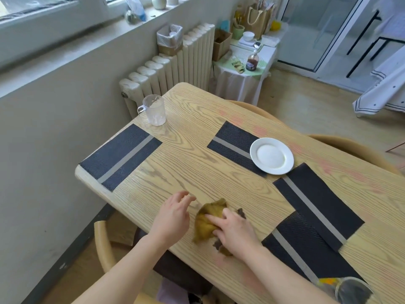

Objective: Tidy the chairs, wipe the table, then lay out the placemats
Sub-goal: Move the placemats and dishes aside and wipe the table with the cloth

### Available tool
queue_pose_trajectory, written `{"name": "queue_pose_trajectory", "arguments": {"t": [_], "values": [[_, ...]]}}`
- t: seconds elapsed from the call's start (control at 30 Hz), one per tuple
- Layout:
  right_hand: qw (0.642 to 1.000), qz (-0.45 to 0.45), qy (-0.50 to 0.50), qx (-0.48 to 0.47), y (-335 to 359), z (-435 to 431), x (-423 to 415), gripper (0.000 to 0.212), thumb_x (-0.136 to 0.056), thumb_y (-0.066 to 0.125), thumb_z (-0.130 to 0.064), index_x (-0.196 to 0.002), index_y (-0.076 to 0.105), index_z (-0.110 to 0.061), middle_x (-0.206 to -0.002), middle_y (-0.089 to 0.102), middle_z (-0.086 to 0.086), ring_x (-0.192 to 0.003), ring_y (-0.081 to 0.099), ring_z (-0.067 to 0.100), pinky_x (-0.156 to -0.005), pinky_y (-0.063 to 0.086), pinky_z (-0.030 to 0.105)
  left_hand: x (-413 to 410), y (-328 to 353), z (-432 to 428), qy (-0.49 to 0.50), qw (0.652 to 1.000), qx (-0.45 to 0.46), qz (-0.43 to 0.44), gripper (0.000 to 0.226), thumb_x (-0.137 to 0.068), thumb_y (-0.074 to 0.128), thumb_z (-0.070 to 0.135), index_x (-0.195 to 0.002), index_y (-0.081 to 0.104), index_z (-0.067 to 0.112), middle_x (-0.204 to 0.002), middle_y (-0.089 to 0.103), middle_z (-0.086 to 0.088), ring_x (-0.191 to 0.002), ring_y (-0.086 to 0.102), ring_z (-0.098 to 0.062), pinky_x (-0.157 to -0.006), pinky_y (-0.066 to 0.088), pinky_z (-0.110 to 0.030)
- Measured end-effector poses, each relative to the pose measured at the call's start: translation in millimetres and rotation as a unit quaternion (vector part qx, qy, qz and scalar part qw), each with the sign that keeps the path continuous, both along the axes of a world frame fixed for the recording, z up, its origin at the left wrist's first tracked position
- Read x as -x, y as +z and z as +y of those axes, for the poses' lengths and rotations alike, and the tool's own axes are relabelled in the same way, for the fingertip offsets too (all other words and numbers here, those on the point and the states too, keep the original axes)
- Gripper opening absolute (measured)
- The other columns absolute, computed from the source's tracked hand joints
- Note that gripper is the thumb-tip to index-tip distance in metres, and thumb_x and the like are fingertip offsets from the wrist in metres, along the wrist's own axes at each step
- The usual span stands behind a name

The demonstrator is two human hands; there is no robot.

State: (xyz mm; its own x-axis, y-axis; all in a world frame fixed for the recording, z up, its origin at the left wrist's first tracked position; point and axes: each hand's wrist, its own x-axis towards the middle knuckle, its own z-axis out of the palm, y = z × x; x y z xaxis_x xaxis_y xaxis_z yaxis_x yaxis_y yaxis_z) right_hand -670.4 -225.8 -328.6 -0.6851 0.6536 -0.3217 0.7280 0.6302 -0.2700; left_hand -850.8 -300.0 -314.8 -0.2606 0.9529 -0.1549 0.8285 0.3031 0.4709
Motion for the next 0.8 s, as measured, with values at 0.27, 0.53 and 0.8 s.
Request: {"name": "queue_pose_trajectory", "arguments": {"t": [0.27,0.53,0.8], "values": [[0.966,-0.003,-0.259,0.014,9.5,62.4,-36.6,0.048,-0.093,0.051,-0.048,-0.140,0.042,-0.044,-0.108,0.049,-0.007,-0.090,0.055,0.014,-0.079,0.050,0.033,4.1,6.9,20.3,-0.010,1.000,0.001,-0.010,0.049,-0.093,0.044,0.010,-0.139,0.040,0.027,-0.149,0.032,0.006,-0.136,0.032,-0.014,-0.111,0.026,-0.026],[0.928,0.117,-0.354,0.002,30.0,100.6,-1.1,0.026,-0.093,0.053,-0.035,-0.113,0.069,-0.028,-0.111,0.058,-0.006,-0.088,0.055,0.014,-0.073,0.049,0.030,12.1,17.1,83.2,-0.001,0.998,0.005,-0.057,0.047,-0.092,0.051,0.017,-0.137,0.043,0.024,-0.142,0.038,0.004,-0.133,0.036,-0.015,-0.108,0.026,-0.024],[0.480,0.361,-0.761,0.244,34.8,157.3,-4.7,0.017,-0.091,0.056,-0.012,-0.100,0.057,0.003,-0.086,0.068,0.017,-0.062,0.064,0.019,-0.053,0.051,0.026,20.4,24.0,169.0,0.036,0.991,0.050,-0.120,0.053,-0.093,0.052,0.025,-0.143,0.035,0.020,-0.144,0.038,-0.002,-0.133,0.038,-0.019,-0.106,0.032,-0.029]]}}
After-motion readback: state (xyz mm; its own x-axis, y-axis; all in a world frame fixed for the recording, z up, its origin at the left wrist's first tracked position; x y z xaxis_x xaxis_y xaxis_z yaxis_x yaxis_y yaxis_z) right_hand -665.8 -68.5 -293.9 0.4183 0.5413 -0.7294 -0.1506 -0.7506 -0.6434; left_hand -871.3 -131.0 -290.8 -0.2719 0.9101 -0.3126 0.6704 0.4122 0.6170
